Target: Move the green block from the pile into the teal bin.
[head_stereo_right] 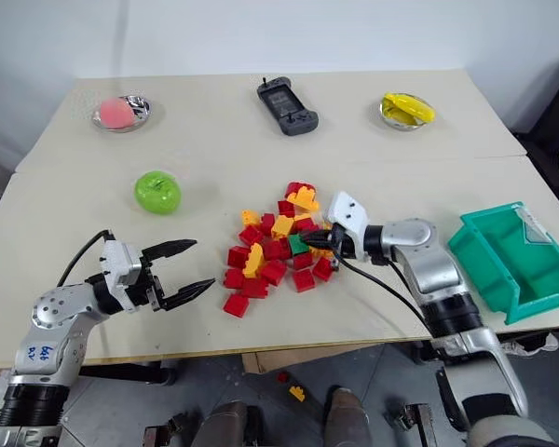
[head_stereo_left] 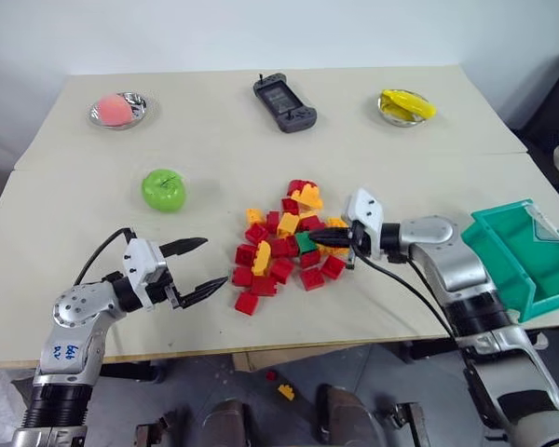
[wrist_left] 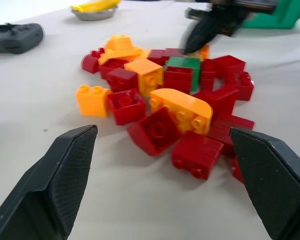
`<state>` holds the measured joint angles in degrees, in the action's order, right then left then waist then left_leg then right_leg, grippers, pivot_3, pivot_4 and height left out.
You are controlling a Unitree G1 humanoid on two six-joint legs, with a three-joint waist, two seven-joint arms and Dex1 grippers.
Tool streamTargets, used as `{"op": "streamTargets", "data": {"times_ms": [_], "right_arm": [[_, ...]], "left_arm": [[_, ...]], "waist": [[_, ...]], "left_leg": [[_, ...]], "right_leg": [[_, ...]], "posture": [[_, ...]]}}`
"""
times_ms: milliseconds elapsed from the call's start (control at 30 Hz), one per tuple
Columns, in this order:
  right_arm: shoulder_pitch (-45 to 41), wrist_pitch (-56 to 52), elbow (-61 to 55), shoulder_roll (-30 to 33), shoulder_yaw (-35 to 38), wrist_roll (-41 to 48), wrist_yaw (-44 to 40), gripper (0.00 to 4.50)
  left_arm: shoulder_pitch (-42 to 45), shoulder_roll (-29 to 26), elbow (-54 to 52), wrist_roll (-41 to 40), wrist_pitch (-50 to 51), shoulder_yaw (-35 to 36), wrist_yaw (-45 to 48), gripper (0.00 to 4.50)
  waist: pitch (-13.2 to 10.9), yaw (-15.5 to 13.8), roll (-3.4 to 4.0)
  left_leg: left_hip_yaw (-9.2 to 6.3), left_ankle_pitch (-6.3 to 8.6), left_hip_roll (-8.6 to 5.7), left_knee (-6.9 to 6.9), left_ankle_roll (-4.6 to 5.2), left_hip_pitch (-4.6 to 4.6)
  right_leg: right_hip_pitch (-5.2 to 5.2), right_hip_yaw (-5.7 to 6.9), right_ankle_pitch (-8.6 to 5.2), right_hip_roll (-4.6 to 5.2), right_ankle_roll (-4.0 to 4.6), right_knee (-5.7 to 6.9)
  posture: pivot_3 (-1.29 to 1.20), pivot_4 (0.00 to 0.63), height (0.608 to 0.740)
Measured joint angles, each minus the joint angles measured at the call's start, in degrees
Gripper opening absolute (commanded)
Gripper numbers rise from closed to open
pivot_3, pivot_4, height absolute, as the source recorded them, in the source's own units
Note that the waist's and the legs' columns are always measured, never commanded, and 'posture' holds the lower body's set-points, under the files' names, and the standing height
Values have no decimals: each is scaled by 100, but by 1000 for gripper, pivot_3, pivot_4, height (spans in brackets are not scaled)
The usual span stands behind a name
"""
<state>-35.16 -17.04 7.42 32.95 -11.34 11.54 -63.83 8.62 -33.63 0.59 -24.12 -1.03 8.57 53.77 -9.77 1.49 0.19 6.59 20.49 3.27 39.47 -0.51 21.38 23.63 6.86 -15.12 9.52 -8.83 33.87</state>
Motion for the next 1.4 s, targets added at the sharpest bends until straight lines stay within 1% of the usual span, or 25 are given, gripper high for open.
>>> {"op": "streamTargets", "data": {"times_ms": [133, 200, 267, 433, 500, 533, 633, 700, 733, 767, 867, 1000, 1033, 1133, 1200, 1267, 1400], "right_arm": [[321, -239, -476, 352, 112, 84, -65, 18], [626, -334, -621, 684, 298, 122, -94, 18], [984, -362, -655, 1000, 569, 140, -95, 18], [1928, -426, -866, 1570, 1237, 362, -191, 18], [2106, -432, -928, 1647, 1478, 499, -261, 18], [2121, -504, -1036, 1631, 1616, 701, -276, 18], [1944, -901, -1384, 1504, 1869, 1153, -98, 595], [1703, -1220, -1568, 1442, 1810, 1317, -17, 1195], [1522, -1323, -1639, 1407, 1675, 1331, -5, 1592], [1297, -1390, -1695, 1313, 1519, 1333, 18, 1848], [620, -1490, -1672, 1058, 935, 1273, 5, 2927], [-438, -1409, -882, 703, -1, 780, -274, 4283], [-600, -1340, -720, 624, -158, 679, -311, 4444], [-1230, -1107, 127, 281, -669, 206, -459, 4444], [-1516, -904, 581, 195, -930, -38, -662, 4444], [-1763, -668, 1064, 107, -1100, -259, -832, 4444], [-2094, -293, 1760, -165, -1172, -560, -980, 4444]], "left_arm": [[16, 13, 64, 23, -38, 4, -77, 4500], [35, 12, 145, 23, -52, 43, -123, 4500], [36, 3, 300, 25, -63, 129, -160, 4500], [41, -37, 416, 28, -114, 215, -147, 4500], [2, -70, 445, 29, -124, 237, -115, 4500], [3, -75, 449, 32, -147, 236, -95, 4500], [8, -100, 450, 46, -214, 229, 6, 4500], [11, -114, 459, 58, -265, 227, 84, 4500], [11, -125, 466, 60, -278, 224, 125, 4500], [28, -128, 466, 61, -282, 210, 159, 4500], [104, -127, 459, 60, -278, 149, 278, 4500], [90, -141, 413, 54, -250, 125, 402, 4500], [86, -139, 374, 51, -224, 100, 418, 4500], [-12, -143, 142, 33, -130, 59, 506, 4500], [-101, -144, -46, 29, -78, 23, 553, 4500], [-206, -143, -220, 23, -21, 1, 566, 4500], [-279, -120, -474, -21, 94, -27, 511, 4500]], "waist": [[0, 4, -2], [-1, -22, -3], [-2, -36, -5], [-3, -38, -7], [-4, -34, -8], [-4, -10, -8], [-4, 27, -8], [-4, 12, -8], [-4, 10, -8], [-4, 8, -8], [-4, 9, -8], [-4, 17, -8], [-4, 10, -8], [-4, 25, -8], [-4, 19, -8], [-4, 26, -8], [-4, 44, -7]], "left_leg": [[3, 0, 1, 1, 0, -6], [2, 1, 0, 1, 0, -5], [4, 2, 0, 1, 1, -5], [6, 2, 1, 0, 1, -7], [8, 2, 1, 1, 1, -9], [12, 1, 3, 1, 0, -11], [16, 1, 11, 2, -2, -17], [15, 1, 11, 3, -2, -16], [15, 1, 11, 4, -2, -15], [14, 2, 11, 5, -2, -14], [14, 2, 11, 6, -3, -12], [16, 3, 10, 8, -1, -10], [14, 3, 11, 8, -1, -9], [18, 3, 10, 8, -1, -9], [17, 4, 10, 7, -1, -7], [19, 4, 11, 6, -1, -7], [20, 3, 12, 6, -2, -9]], "right_leg": [[-2, -2, 0, 0, 0, 1], [-4, -1, 0, 0, 0, -1], [-3, -2, 0, 0, 0, -2], [-4, -3, 0, 0, 0, -2], [-4, -4, 0, 0, -1, -2], [-3, -6, 0, 0, -1, -1], [-3, -6, 0, -4, 0, 3], [-3, -7, 0, -4, 0, 4], [-2, -8, 0, -4, 0, 4], [-3, -7, 0, -4, 0, 3], [0, -7, 0, -4, 0, 5], [0, -7, 1, -4, 0, 5], [1, -5, 0, -4, 0, 5], [3, -3, 0, -4, 0, 7], [4, -2, 0, -4, 0, 6], [4, -2, 0, -4, 0, 5], [4, -2, 0, -4, 0, 6]], "posture": [[0, 150, 740], [0, 150, 740], [0, 150, 740], [0, 150, 740], [0, 150, 740], [0, 150, 740], [0, 150, 740], [0, 150, 740], [0, 150, 740], [0, 150, 740], [0, 150, 740], [0, 150, 740], [0, 150, 740], [0, 150, 740], [0, 150, 740], [0, 150, 740], [0, 150, 740]]}}
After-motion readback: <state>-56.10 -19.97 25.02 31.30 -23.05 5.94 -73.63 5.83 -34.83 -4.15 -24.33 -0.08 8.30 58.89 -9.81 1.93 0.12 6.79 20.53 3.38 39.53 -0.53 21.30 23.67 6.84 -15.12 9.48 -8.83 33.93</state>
